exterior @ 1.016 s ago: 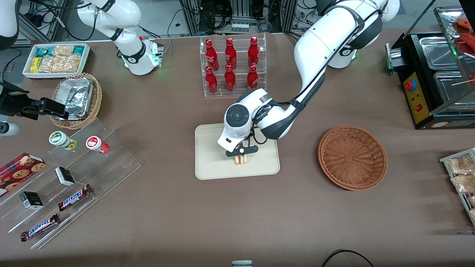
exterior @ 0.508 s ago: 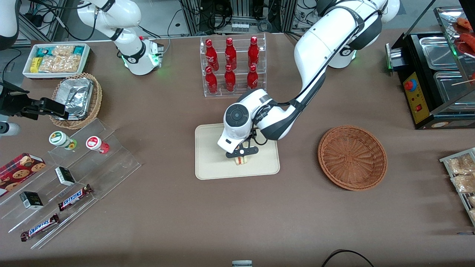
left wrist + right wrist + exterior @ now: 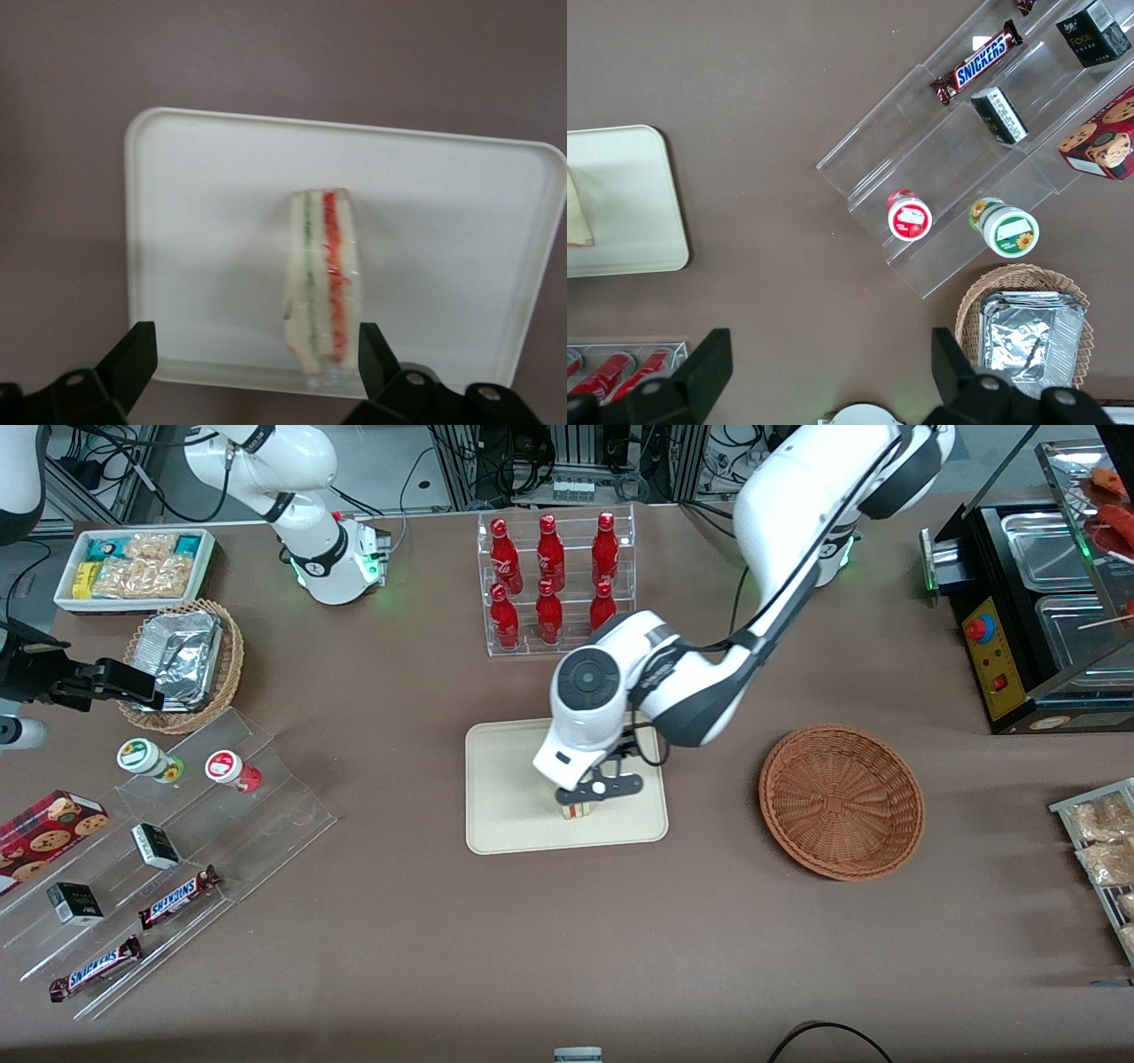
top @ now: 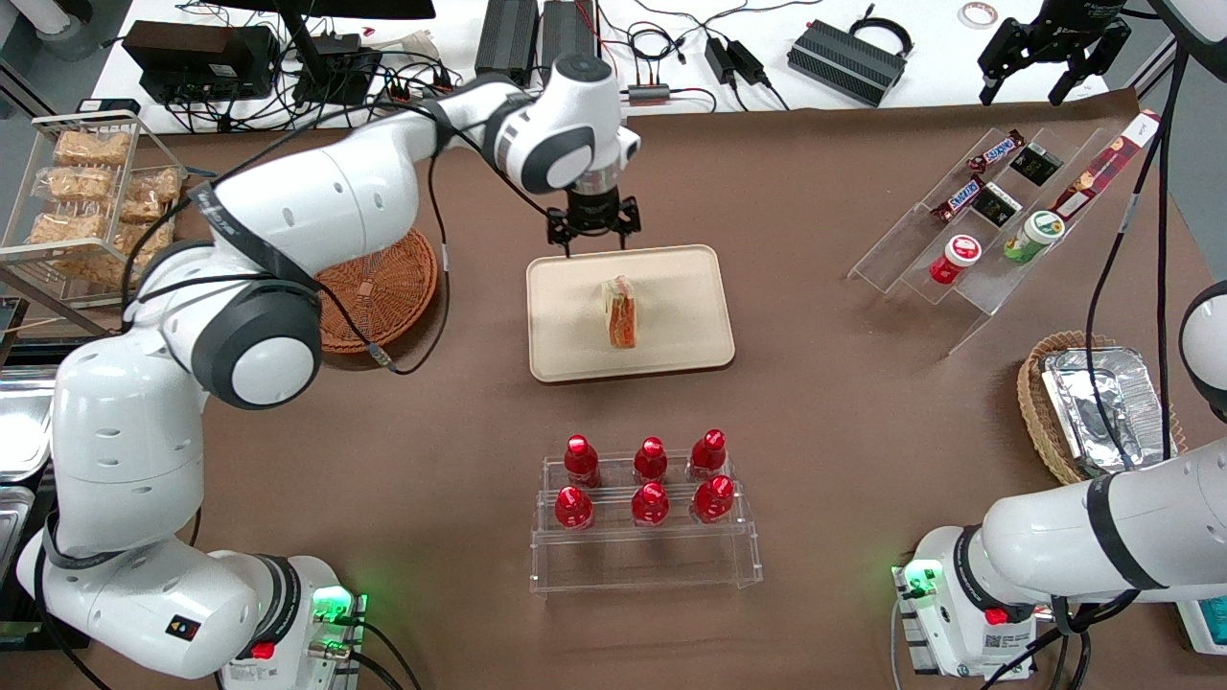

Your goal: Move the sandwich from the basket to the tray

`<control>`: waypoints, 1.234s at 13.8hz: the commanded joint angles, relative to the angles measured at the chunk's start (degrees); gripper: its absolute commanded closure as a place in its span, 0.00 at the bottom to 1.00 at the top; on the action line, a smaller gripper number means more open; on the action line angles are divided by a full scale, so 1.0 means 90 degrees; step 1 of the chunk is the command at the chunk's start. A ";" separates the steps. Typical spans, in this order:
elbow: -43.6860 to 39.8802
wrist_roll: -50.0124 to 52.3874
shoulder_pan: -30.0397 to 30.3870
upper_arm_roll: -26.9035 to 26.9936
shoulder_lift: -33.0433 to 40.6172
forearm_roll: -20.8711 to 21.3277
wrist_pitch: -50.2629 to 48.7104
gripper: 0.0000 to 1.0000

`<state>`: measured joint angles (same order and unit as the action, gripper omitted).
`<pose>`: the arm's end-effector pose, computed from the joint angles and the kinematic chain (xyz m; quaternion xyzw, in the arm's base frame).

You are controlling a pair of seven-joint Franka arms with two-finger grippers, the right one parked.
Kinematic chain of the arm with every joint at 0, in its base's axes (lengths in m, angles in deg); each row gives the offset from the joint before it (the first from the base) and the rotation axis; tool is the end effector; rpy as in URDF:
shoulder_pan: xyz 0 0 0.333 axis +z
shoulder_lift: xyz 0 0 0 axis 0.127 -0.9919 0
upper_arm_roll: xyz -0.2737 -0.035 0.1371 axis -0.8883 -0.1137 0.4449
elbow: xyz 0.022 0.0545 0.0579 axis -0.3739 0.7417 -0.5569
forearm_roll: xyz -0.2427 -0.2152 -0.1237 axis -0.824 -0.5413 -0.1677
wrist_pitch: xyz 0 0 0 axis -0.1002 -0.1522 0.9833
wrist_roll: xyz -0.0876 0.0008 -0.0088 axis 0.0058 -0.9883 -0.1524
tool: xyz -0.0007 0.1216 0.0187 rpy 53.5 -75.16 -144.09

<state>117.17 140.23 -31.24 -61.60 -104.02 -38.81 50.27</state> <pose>0.5202 -0.4350 0.3461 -0.9954 -0.0856 0.0418 0.0113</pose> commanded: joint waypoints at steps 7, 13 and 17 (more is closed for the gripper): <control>0.1189 -0.2150 0.1643 -0.0064 0.1241 -0.0019 -0.0233 0.00; 0.1912 -0.3283 0.2444 -0.0045 0.2100 -0.0526 -0.0350 0.00; 0.2507 -0.4279 0.2524 0.0336 0.2929 -0.1014 -0.0624 0.00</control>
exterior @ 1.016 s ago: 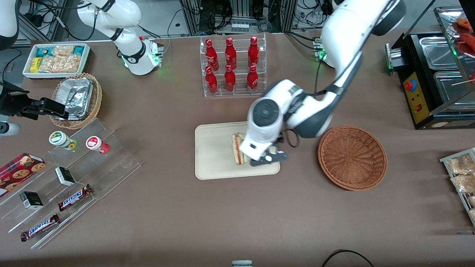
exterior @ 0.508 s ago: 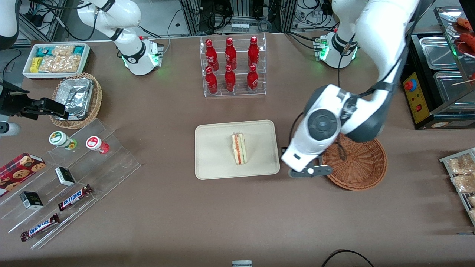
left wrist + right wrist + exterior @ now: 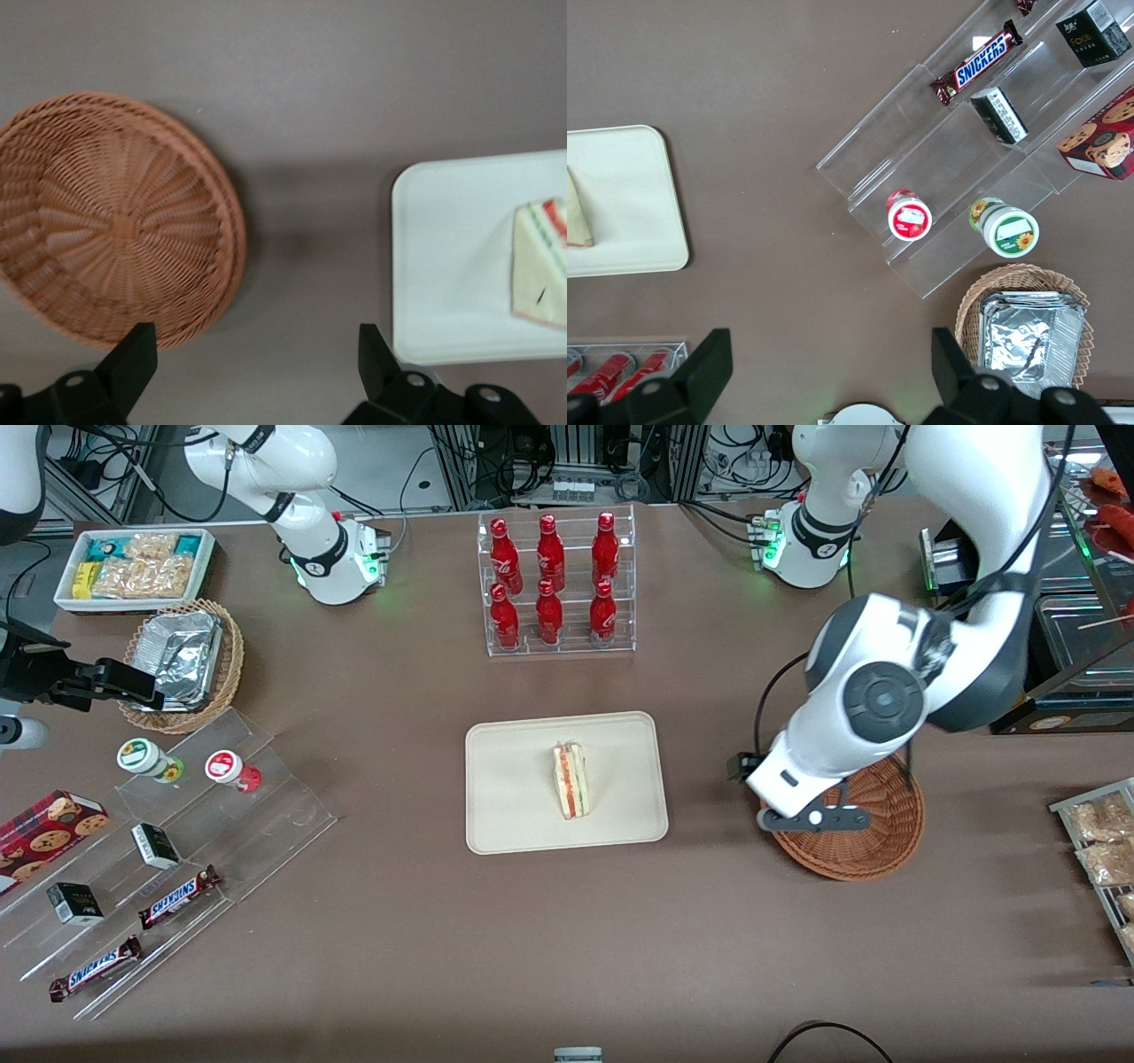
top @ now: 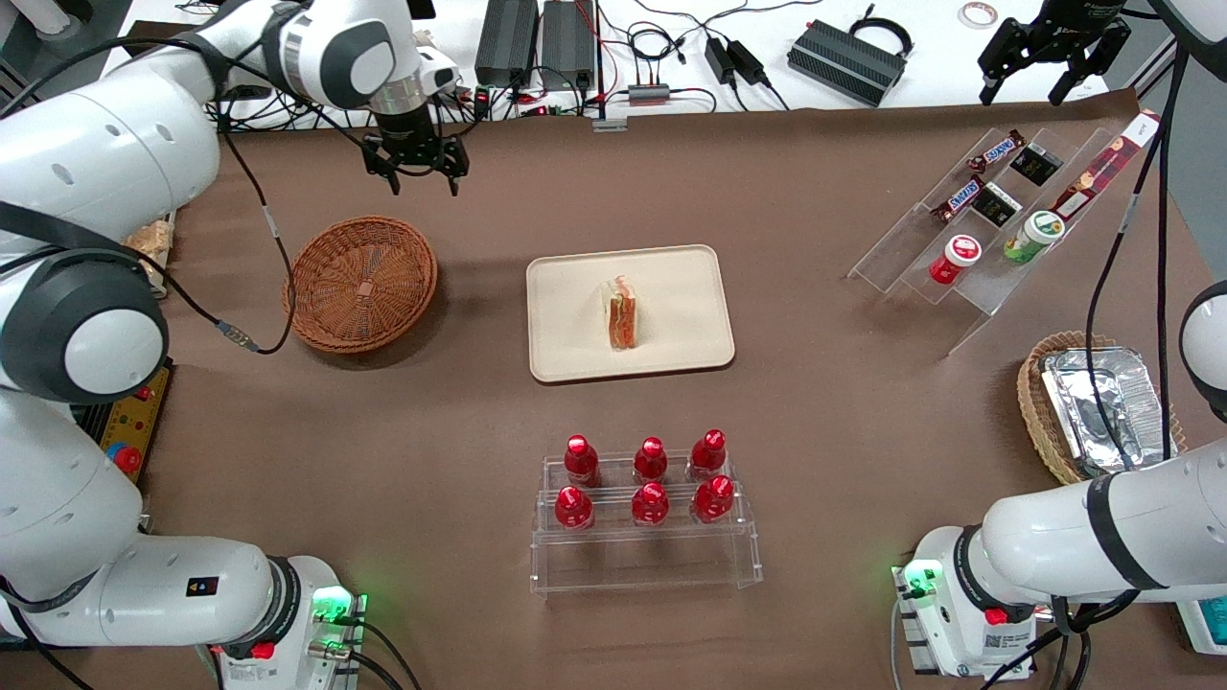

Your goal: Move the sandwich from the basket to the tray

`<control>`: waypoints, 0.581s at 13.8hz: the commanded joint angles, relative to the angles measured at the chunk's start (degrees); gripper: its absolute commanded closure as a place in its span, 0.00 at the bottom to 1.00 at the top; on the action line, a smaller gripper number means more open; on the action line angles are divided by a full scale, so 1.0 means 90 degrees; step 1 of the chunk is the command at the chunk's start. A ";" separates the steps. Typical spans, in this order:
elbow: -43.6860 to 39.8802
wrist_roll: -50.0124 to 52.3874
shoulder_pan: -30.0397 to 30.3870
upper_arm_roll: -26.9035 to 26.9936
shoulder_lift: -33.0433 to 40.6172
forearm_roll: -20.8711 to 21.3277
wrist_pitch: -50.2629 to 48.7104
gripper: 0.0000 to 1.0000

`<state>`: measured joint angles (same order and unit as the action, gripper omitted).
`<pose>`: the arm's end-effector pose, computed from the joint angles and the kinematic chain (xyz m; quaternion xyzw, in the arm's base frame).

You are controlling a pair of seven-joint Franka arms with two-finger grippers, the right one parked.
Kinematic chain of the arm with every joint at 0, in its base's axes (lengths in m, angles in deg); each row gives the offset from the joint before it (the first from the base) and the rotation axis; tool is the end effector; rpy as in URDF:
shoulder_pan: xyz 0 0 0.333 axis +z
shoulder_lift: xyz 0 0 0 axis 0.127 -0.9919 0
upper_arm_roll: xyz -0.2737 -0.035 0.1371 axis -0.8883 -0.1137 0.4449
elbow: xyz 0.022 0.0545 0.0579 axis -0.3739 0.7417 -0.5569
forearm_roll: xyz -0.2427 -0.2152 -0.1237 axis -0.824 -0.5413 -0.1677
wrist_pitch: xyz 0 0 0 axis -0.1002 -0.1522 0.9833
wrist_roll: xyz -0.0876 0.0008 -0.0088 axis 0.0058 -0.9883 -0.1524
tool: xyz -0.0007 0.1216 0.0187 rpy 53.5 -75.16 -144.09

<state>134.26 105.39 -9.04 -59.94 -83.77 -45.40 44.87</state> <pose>0.5591 -0.2009 0.4298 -0.9973 0.0217 0.0682 0.0143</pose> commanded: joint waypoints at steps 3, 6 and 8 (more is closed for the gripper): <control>0.0777 -0.1296 0.0115 0.0600 0.1323 -0.0536 -0.0714 0.00; 0.0737 -0.1980 0.0086 0.1088 0.1802 -0.0586 -0.1399 0.00; 0.0718 -0.2216 -0.0021 0.1488 0.2047 -0.0702 -0.1702 0.00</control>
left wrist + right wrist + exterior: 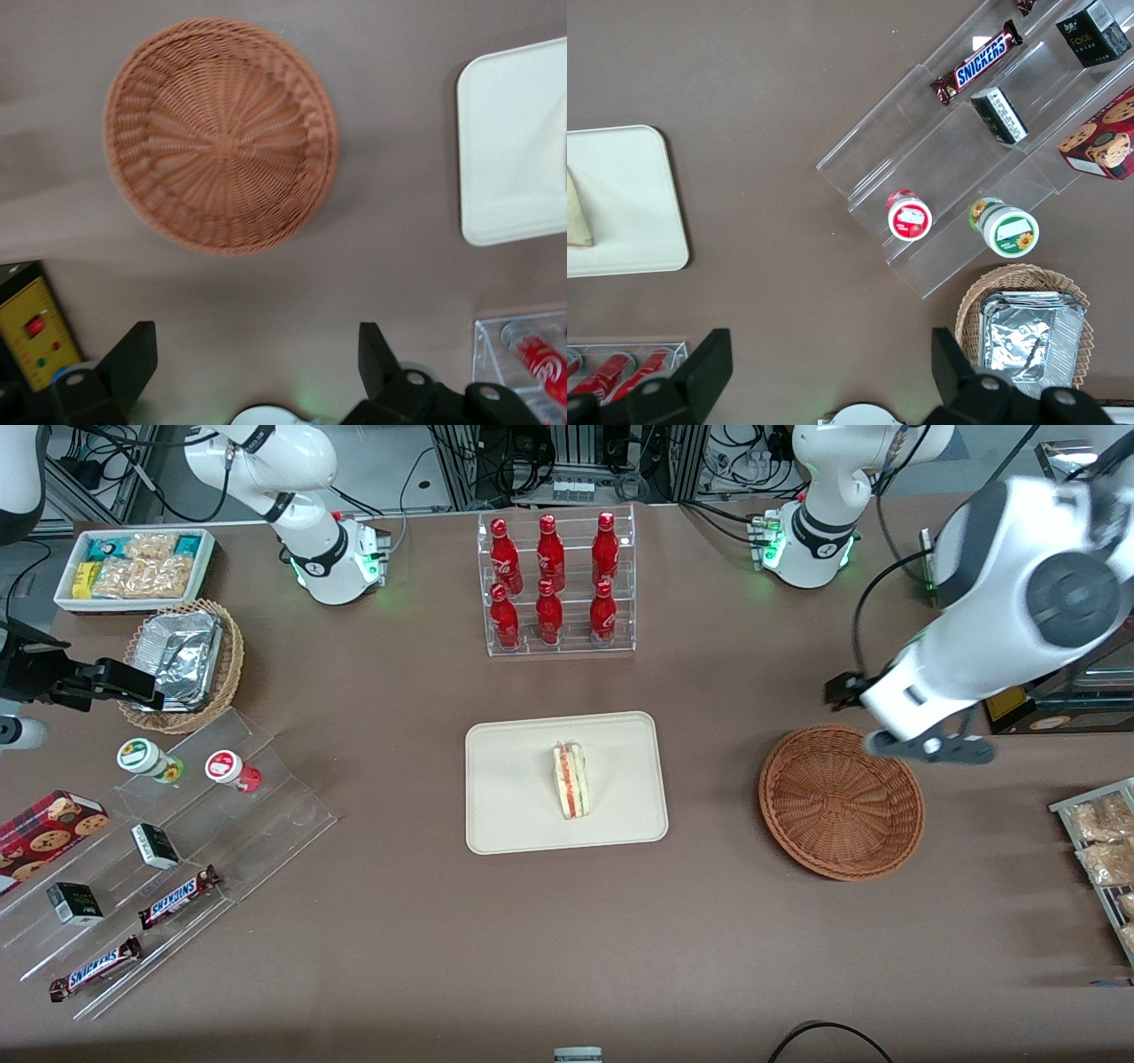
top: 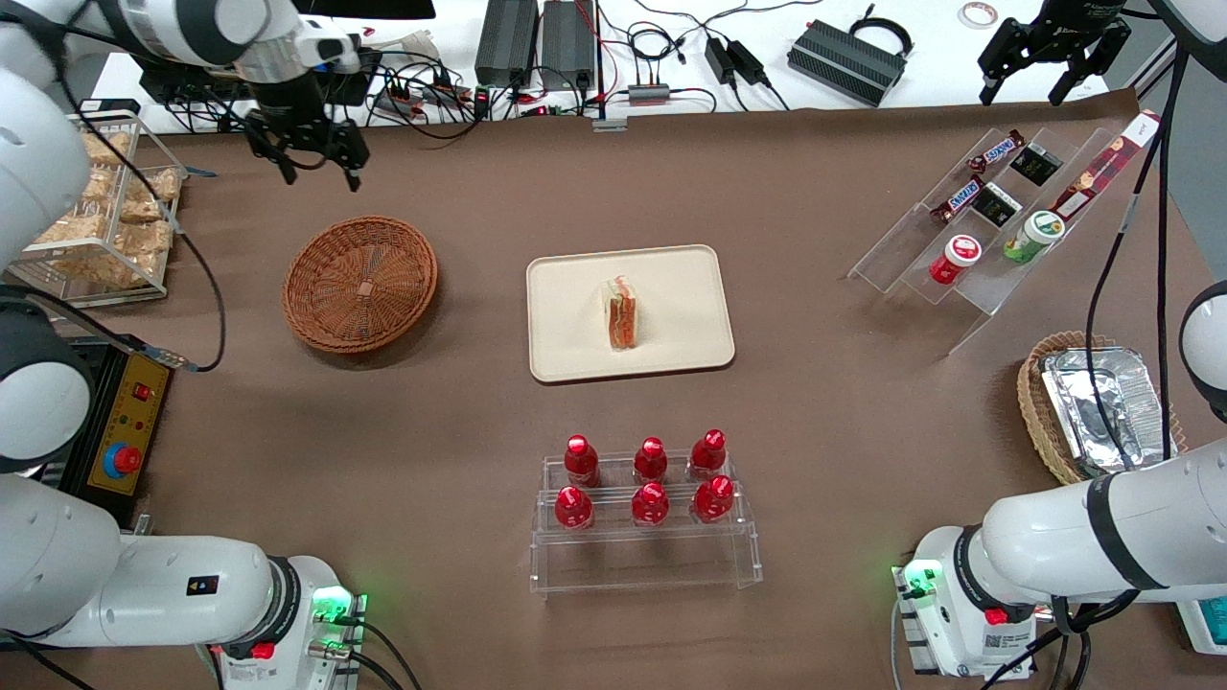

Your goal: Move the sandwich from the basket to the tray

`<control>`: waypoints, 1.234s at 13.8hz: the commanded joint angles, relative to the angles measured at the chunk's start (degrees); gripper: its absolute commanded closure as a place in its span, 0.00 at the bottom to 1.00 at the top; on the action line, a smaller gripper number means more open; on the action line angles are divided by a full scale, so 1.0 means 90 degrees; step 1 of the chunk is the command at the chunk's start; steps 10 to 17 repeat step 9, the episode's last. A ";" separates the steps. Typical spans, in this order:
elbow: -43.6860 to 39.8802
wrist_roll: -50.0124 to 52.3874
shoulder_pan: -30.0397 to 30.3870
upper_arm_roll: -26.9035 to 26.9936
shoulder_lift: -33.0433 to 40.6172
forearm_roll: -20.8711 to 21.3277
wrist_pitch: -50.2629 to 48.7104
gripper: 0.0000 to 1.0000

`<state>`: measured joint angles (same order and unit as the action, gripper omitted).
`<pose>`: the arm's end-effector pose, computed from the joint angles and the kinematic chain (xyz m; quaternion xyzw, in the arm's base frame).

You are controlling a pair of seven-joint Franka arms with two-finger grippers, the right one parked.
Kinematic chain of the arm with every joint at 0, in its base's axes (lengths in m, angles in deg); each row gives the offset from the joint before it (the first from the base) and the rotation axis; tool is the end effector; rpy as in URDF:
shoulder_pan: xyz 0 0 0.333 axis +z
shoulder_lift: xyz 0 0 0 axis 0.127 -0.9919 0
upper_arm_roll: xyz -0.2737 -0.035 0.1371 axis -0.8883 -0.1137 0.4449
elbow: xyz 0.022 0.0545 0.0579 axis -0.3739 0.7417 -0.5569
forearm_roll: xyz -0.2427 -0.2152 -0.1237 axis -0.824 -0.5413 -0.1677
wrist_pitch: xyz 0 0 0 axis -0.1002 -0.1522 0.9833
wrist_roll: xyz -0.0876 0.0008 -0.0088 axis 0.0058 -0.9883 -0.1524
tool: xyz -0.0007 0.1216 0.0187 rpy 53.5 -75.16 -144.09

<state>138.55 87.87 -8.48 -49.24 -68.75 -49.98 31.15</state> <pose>0.5059 -0.1003 0.5190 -0.9919 0.0696 0.1046 0.0193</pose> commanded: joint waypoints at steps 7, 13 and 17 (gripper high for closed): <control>-0.0287 -0.0270 -0.0122 0.0710 0.0643 -0.0097 -0.0999 0.00; -0.0403 -0.0270 -0.0122 0.0750 0.0711 -0.0126 -0.1154 0.00; -0.0403 -0.0270 -0.0122 0.0750 0.0711 -0.0126 -0.1154 0.00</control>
